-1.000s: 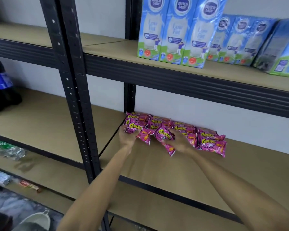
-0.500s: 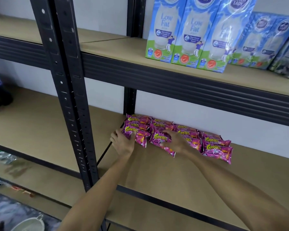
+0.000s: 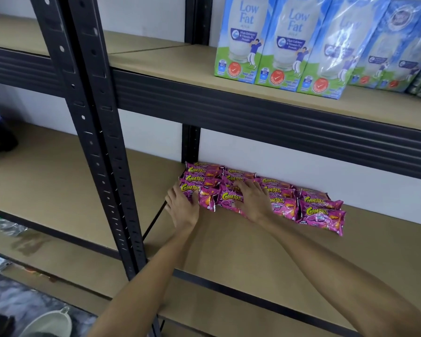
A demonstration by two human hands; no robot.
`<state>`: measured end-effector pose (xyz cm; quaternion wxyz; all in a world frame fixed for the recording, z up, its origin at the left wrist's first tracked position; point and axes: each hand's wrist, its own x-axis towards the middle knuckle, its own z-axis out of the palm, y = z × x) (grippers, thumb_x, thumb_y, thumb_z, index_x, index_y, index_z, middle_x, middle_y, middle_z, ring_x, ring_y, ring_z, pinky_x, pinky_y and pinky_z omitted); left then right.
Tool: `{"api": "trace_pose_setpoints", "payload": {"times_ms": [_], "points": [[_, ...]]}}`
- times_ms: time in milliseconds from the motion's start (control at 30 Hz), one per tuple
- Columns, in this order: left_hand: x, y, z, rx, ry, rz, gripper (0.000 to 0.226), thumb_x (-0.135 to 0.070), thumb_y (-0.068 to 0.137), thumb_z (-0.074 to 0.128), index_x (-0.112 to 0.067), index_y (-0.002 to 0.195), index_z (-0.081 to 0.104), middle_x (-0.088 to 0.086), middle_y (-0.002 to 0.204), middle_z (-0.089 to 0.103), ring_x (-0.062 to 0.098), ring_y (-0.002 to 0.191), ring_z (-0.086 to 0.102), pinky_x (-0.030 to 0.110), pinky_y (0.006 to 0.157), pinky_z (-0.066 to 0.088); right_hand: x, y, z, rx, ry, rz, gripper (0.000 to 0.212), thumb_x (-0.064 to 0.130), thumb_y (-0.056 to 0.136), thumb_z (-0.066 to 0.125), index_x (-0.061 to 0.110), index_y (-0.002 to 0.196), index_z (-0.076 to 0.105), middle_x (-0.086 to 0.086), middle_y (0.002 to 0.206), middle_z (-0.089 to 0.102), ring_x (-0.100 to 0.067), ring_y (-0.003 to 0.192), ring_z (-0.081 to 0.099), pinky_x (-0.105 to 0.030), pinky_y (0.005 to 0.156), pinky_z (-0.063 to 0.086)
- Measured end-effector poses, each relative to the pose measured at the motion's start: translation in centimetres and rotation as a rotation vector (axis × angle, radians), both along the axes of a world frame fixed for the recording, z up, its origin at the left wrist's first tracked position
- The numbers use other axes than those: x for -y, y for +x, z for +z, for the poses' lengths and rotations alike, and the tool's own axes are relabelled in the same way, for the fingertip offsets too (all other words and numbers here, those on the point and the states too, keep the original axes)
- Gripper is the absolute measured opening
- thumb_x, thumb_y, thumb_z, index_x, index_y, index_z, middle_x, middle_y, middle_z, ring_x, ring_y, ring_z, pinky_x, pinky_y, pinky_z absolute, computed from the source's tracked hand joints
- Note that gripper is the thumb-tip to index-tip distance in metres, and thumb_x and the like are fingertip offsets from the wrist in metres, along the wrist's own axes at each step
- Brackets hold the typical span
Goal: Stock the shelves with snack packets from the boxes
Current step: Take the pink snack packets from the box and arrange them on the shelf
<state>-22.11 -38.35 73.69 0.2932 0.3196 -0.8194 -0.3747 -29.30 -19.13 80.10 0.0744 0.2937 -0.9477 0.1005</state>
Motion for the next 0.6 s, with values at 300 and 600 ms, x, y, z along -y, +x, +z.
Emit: {"api": "trace_pose_setpoints", "payload": {"times_ms": [300,600], "points": [[-0.19,-0.1,-0.06,0.063,-0.067,-0.008,0.057,-0.041,0.097,0.054,-0.022,0.148,0.036,0.014,0.133,0.044,0.031,0.125,0.038,0.049,0.098,0.033,-0.33,0.06,-0.74,-0.013,-0.035,-0.016,0.043,0.038,0.085,0.075,0.025,0.122,0.059,0.006,0.122,0.061,-0.02,0.123,0.049,-0.043,0.106,0.034],[-0.53,0.27,0.21,0.111,-0.066,-0.054,0.089,-0.062,0.077,0.067,-0.022,0.148,0.033,0.011,0.142,0.037,0.031,0.133,0.032,0.049,0.109,0.025,-0.26,0.48,-0.92,-0.059,-0.003,0.018,0.049,0.03,0.085,0.076,0.021,0.13,0.06,-0.002,0.127,0.054,-0.023,0.125,0.049,-0.048,0.106,0.041]]}}
